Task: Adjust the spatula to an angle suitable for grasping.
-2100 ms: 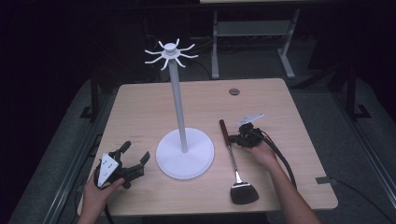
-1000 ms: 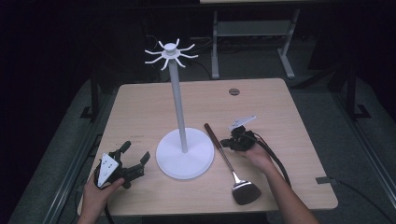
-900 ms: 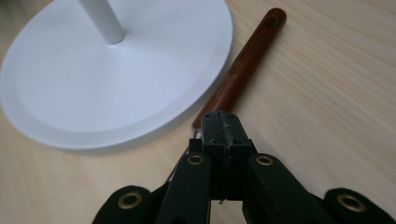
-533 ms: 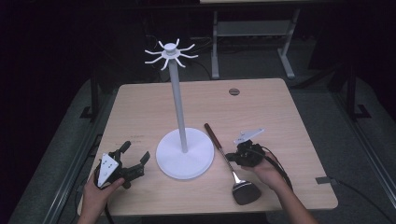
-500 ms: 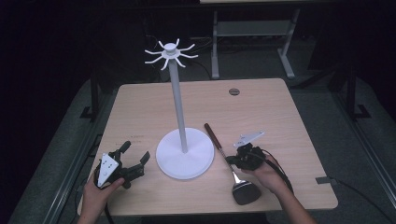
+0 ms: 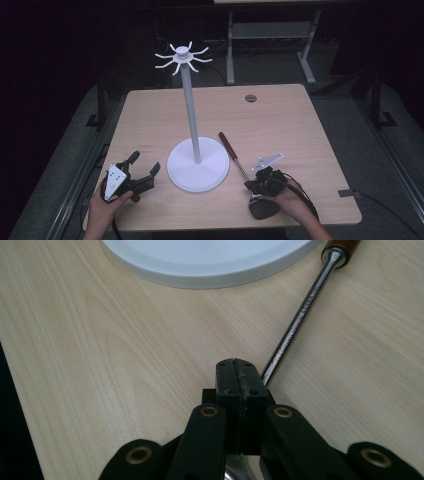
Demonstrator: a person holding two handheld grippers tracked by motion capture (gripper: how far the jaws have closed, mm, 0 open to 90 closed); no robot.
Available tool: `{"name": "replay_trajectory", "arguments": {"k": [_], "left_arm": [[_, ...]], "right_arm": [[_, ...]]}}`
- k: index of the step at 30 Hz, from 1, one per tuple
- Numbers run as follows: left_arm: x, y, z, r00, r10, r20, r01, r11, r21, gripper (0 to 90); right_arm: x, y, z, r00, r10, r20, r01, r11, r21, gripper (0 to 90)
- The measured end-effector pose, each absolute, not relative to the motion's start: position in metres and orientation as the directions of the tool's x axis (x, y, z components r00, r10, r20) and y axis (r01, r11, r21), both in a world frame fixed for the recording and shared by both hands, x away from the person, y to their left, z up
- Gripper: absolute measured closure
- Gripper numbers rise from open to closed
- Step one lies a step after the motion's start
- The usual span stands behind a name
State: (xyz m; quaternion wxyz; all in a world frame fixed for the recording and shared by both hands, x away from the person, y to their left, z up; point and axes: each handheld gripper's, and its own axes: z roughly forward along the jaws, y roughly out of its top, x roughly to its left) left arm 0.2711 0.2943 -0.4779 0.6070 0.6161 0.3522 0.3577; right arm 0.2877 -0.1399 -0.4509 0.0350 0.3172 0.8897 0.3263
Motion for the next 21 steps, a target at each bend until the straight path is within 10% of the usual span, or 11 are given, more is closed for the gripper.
{"name": "replay_trajectory", "arguments": {"k": [21], "left_arm": [[0.271, 0.294, -0.478, 0.496, 0.868, 0.014, -0.001, -0.015, 1.000, 13.0]], "right_arm": [[0.295, -0.153, -0.451, -0.762, 0.631, 0.143, 0.579, 0.566, 0.587, 89.6]]}}
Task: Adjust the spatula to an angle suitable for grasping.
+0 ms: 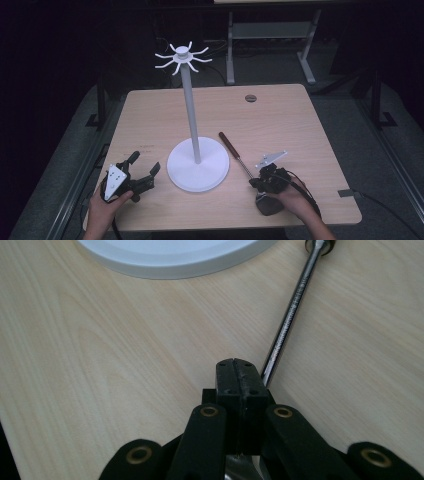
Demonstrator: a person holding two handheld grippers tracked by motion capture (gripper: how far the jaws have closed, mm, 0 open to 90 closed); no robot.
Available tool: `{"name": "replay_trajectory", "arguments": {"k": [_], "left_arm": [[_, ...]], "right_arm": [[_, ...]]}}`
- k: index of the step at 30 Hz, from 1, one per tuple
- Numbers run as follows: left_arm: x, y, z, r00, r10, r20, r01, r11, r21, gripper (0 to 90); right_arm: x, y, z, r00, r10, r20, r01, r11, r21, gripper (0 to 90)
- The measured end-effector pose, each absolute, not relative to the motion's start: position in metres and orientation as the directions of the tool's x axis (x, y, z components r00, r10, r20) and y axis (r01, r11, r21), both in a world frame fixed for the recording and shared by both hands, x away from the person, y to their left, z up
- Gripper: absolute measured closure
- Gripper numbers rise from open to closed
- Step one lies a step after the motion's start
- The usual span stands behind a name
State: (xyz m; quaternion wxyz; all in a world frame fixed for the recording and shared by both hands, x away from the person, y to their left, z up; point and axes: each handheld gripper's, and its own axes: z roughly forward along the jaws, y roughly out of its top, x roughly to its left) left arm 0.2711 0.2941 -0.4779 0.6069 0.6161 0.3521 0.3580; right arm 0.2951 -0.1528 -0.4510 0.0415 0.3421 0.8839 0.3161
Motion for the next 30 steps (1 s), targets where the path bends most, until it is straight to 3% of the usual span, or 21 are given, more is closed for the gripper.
{"name": "replay_trajectory", "arguments": {"k": [30], "left_arm": [[0.271, 0.294, -0.478, 0.497, 0.868, 0.017, 0.000, -0.019, 1.000, 13.0]], "right_arm": [[0.317, -0.204, -0.453, -0.636, 0.768, 0.078, 0.656, 0.485, 0.579, 89.6]]}}
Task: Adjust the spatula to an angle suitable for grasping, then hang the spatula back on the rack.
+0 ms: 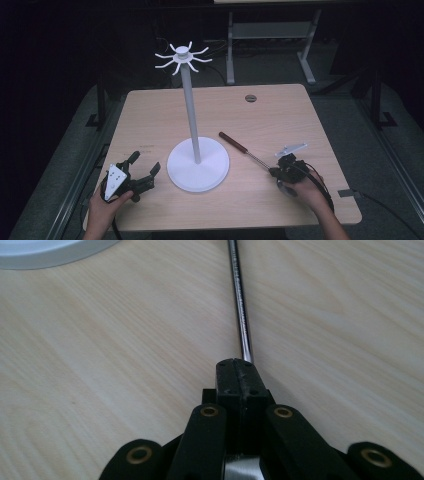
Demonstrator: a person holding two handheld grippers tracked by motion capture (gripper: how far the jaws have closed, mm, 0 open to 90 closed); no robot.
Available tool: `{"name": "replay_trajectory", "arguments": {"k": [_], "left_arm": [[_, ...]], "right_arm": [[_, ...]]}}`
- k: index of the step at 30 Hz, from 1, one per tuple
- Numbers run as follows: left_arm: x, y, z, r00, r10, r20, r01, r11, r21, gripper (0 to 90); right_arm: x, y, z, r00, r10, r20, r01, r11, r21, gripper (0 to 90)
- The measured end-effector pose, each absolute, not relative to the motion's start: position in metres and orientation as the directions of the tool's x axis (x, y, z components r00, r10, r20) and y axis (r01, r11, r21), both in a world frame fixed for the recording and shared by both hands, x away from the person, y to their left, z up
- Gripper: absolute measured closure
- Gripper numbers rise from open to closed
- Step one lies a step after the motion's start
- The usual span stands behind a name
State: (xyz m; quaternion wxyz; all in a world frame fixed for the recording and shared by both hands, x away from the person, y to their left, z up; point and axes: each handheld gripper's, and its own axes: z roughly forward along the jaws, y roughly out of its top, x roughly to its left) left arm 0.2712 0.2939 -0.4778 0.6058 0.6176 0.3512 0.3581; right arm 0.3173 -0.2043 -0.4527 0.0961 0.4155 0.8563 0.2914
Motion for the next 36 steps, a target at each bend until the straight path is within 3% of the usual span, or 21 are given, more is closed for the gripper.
{"name": "replay_trajectory", "arguments": {"k": [6, 15, 36], "left_arm": [[0.271, 0.294, -0.478, 0.497, 0.868, 0.017, -0.003, -0.018, 1.000, 13.0], [0.271, 0.294, -0.478, 0.496, 0.868, 0.017, -0.001, -0.019, 1.000, 13.0], [0.271, 0.293, -0.478, 0.495, 0.869, 0.006, -0.003, -0.006, 1.000, 13.0]], "right_arm": [[0.320, -0.212, -0.452, -0.627, 0.772, 0.104, 0.664, 0.459, 0.590, 88.9], [0.327, -0.209, -0.438, -0.651, 0.744, 0.151, 0.653, 0.448, 0.611, 72.8], [0.370, -0.182, -0.414, -0.703, 0.701, 0.120, 0.616, 0.516, 0.596, 65.2]]}}
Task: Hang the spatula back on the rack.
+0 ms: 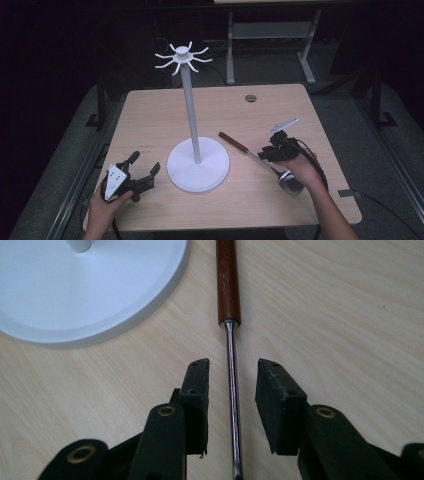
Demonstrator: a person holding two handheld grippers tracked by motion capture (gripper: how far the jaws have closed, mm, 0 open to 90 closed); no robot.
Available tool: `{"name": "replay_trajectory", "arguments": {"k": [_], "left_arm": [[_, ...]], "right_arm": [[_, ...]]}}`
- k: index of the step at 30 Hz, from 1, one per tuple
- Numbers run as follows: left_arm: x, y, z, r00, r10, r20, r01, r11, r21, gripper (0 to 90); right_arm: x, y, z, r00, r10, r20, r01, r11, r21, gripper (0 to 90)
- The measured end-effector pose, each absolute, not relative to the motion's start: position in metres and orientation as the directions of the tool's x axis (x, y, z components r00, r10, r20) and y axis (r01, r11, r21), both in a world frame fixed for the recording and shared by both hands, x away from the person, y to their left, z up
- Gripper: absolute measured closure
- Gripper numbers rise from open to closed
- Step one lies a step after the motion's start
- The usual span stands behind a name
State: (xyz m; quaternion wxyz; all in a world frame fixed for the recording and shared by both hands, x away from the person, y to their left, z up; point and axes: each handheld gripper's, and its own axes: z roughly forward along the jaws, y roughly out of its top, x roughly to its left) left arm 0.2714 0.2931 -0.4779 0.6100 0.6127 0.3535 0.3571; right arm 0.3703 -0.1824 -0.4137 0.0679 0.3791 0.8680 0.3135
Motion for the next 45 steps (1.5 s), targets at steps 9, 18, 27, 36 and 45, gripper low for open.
{"name": "replay_trajectory", "arguments": {"k": [9, 18, 27, 36, 45], "left_arm": [[0.271, 0.293, -0.478, 0.495, 0.869, 0.006, -0.002, -0.006, 1.000, 13.0], [0.271, 0.293, -0.478, 0.495, 0.869, 0.006, -0.002, -0.006, 1.000, 13.0], [0.271, 0.293, -0.478, 0.496, 0.868, 0.005, -0.003, -0.004, 1.000, 13.0], [0.271, 0.293, -0.478, 0.496, 0.868, 0.007, -0.002, -0.006, 1.000, 13.0], [0.271, 0.294, -0.478, 0.496, 0.868, 0.007, -0.002, -0.006, 1.000, 13.0]], "right_arm": [[0.392, -0.163, -0.406, -0.718, 0.687, 0.109, 0.616, 0.555, 0.558, 63.5], [0.411, -0.145, -0.406, -0.744, 0.662, 0.092, 0.607, 0.611, 0.509, 62.8], [0.432, -0.126, -0.420, -0.753, 0.649, 0.111, 0.621, 0.644, 0.447, 63.5], [0.440, -0.114, -0.432, -0.761, 0.640, 0.110, 0.625, 0.677, 0.389, 66.3], [0.444, -0.106, -0.441, -0.763, 0.640, 0.091, 0.626, 0.697, 0.350, 68.0]]}}
